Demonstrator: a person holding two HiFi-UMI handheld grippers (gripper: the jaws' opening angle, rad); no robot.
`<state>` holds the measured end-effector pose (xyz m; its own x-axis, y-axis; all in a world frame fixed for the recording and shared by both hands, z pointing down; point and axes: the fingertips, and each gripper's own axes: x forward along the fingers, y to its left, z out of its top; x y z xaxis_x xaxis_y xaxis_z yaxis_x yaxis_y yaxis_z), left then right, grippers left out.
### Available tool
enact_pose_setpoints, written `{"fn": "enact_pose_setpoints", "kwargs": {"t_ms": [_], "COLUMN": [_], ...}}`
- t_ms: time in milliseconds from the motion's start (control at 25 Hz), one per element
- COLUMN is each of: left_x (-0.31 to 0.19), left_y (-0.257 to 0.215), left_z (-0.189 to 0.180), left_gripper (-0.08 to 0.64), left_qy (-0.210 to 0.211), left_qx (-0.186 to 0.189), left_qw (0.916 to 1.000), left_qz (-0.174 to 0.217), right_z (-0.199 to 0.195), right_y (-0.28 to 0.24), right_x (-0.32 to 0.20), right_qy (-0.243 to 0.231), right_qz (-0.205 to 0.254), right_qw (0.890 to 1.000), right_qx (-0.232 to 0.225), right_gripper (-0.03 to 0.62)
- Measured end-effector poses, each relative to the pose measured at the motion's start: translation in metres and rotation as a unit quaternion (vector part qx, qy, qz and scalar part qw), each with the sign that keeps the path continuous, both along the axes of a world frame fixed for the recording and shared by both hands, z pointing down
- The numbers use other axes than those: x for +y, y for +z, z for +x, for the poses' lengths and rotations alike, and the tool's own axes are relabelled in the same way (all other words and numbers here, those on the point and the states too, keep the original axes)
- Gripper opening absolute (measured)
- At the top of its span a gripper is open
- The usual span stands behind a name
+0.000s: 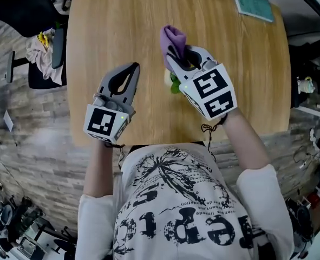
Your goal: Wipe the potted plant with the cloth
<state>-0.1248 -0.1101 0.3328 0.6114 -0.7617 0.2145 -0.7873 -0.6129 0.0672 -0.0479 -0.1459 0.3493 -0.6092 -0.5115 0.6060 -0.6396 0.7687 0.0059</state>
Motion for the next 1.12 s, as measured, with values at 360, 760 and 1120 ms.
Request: {"fn": "enact_pose_setpoints", "kwargs": {"t_ms": [360,760,1120], "left_x": [0.012,0.024,0.029], "left_y": [0.033,0.072,0.088], "left_z": [-0.045,-0.047,-0.056], "left_gripper": [0.003,0.003,0.003], "left_qy": [0.067,0.111,0.119], "left_qx": [-0.010,-0.003,0.008], "left_qw": [0.9975,0.9926,0.9905], "left_qz": [-0.021,-0.050,-0.068], "right_z": [-0.048,-0.045,-0.037], "right_y": [0.077,0.160,0.172], "right_x": [0.046,0.061,0.057], "right_qy": [0.100,0.224,0.308], "right_qz": [-0.089,-0.183,-0.227], "right_qw": [0.991,0.957,0.922], "right_qx": [0.018,0.004,-0.063], "right_gripper": [0.072,0.072,0.072]}}
